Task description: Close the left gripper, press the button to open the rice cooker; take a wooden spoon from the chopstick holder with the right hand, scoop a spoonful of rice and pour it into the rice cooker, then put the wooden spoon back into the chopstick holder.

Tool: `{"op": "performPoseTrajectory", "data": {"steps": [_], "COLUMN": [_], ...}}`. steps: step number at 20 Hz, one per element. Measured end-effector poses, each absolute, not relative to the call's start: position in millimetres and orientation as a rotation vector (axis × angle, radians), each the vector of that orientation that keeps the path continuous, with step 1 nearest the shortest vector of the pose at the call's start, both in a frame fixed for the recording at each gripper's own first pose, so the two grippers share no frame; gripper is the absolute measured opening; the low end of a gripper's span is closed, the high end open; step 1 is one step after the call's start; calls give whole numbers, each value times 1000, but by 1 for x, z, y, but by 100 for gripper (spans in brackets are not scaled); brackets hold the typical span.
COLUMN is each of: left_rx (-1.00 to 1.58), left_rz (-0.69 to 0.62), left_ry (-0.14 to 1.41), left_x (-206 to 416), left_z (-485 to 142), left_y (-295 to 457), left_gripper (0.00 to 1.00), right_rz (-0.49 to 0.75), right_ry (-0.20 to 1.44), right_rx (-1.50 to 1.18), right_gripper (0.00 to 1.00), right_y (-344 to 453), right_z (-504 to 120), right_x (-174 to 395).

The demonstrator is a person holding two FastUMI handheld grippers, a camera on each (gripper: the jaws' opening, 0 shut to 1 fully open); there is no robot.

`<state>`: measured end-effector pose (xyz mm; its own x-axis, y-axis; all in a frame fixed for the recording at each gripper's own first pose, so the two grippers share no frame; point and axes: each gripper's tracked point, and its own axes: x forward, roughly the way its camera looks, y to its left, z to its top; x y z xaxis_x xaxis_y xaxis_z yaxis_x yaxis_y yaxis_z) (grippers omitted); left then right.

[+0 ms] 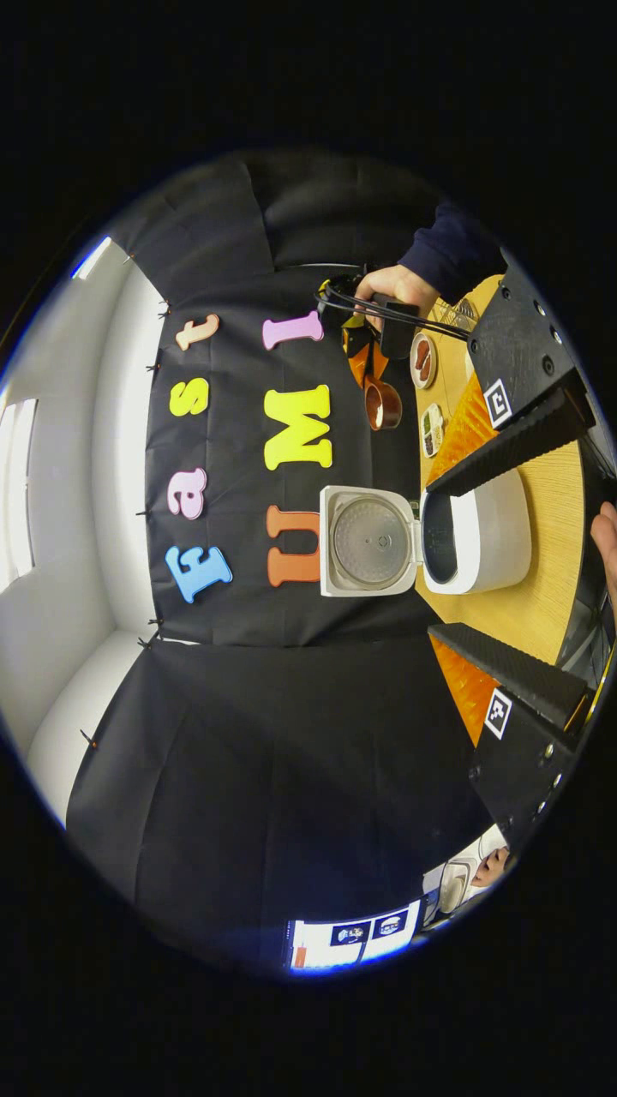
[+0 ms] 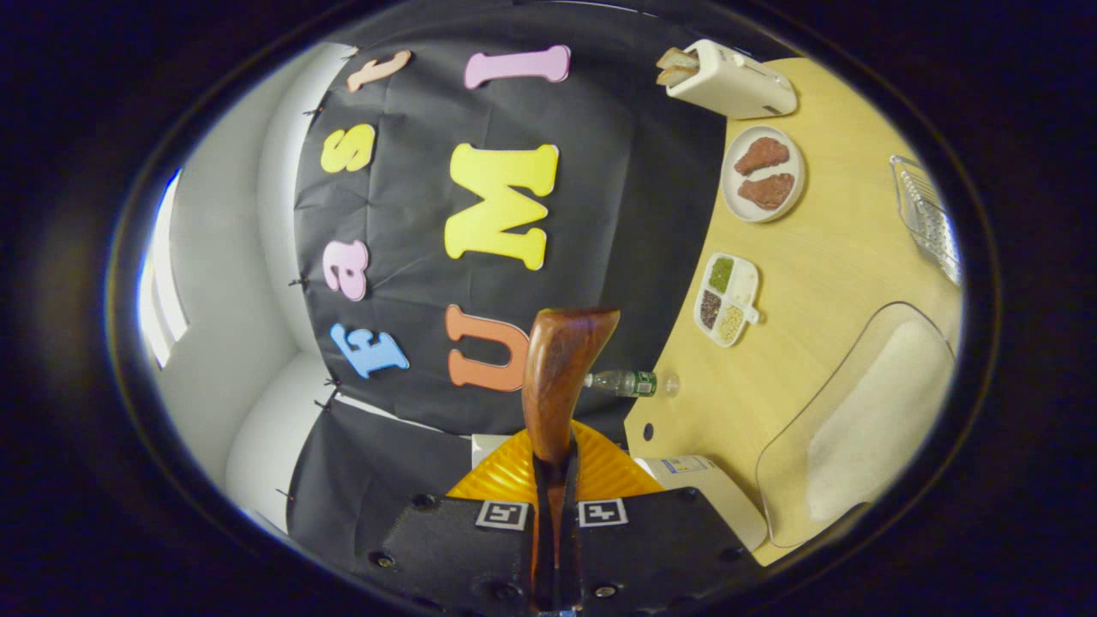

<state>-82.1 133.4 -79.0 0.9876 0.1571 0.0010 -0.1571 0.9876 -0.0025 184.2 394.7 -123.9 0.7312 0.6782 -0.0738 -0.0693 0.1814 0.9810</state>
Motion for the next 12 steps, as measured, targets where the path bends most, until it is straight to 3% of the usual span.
{"op": "performPoseTrajectory", "data": {"steps": [12], "left_rx": [-2], "left_rz": [226], "left_ry": [36], "left_x": [-70], "left_z": [-86], "left_y": [157], "left_gripper": [95], "right_rz": [717], "right_ry": [566], "right_rx": [843], "right_gripper": [8], "right_y": [546], "right_z": [-111], "right_x": [191]}}
